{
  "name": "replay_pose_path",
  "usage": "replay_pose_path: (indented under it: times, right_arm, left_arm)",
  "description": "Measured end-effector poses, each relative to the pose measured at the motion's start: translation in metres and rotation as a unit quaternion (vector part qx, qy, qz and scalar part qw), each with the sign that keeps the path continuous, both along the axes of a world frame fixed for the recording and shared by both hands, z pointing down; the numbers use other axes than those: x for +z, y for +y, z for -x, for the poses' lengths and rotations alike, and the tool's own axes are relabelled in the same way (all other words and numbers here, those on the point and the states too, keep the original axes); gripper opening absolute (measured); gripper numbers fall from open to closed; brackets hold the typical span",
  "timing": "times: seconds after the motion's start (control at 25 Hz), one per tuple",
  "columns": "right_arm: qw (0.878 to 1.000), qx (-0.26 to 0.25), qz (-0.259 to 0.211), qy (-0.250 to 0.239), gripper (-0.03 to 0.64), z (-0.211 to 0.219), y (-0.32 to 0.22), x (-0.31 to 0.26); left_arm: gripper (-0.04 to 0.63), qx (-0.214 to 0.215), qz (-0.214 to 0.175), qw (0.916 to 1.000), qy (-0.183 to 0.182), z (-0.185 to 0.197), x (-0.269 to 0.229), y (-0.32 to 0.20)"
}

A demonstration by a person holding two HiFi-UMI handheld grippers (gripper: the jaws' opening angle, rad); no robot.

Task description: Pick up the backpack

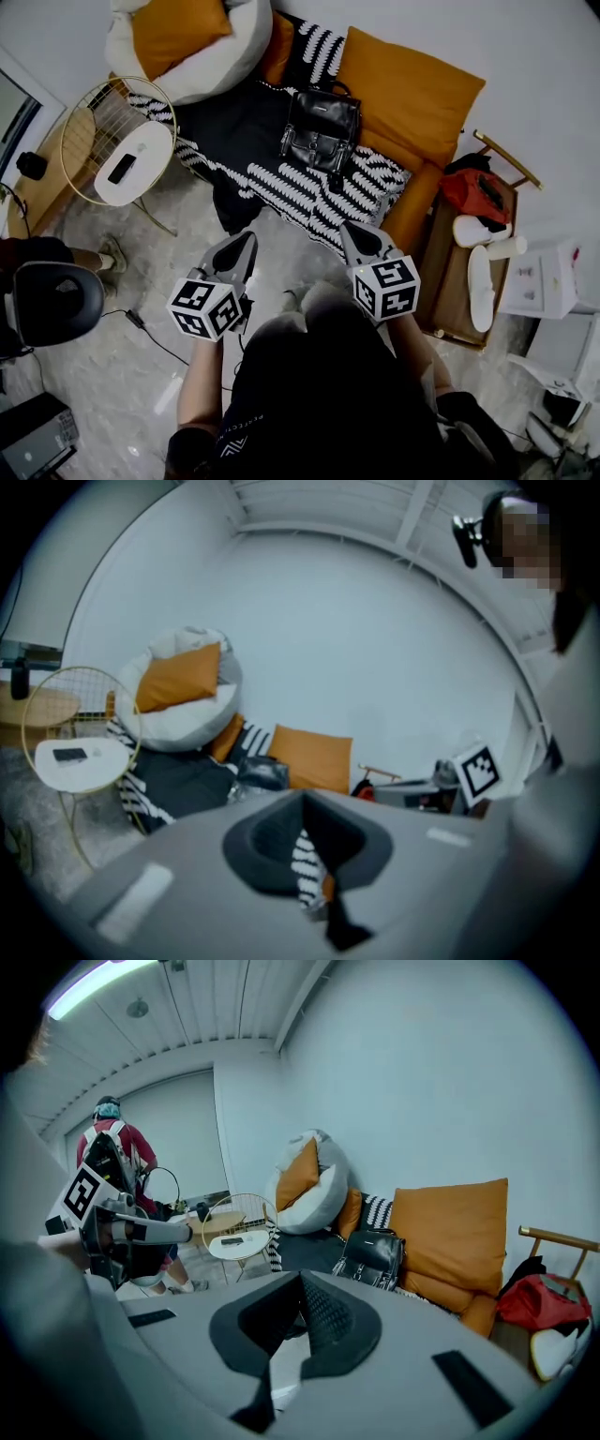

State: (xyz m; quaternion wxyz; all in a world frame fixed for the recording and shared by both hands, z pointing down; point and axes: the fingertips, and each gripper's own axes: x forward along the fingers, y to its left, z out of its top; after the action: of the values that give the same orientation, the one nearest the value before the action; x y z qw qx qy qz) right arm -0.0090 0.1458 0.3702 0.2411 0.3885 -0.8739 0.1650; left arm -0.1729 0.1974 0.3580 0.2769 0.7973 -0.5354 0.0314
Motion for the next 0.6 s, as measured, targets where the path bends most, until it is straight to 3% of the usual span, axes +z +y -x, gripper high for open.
replay_pose_path:
  times: [0.24,0.6]
  right_arm:
    - [0.999,0.03,-0.004,-0.008,-0.005,-0.002,-0.034,0.009]
    - [1.0,0.021,-0.008,-0.014,-0.005,0.021,-0.116,0.028]
  left_arm:
    - [0.008,-0.011,-0.017,0.9994,-0.029,0.01,0.009,-0.033]
    - [0.012,-0.006,-0.022,0.9976,-0.066,0.026,0.024,-0.111]
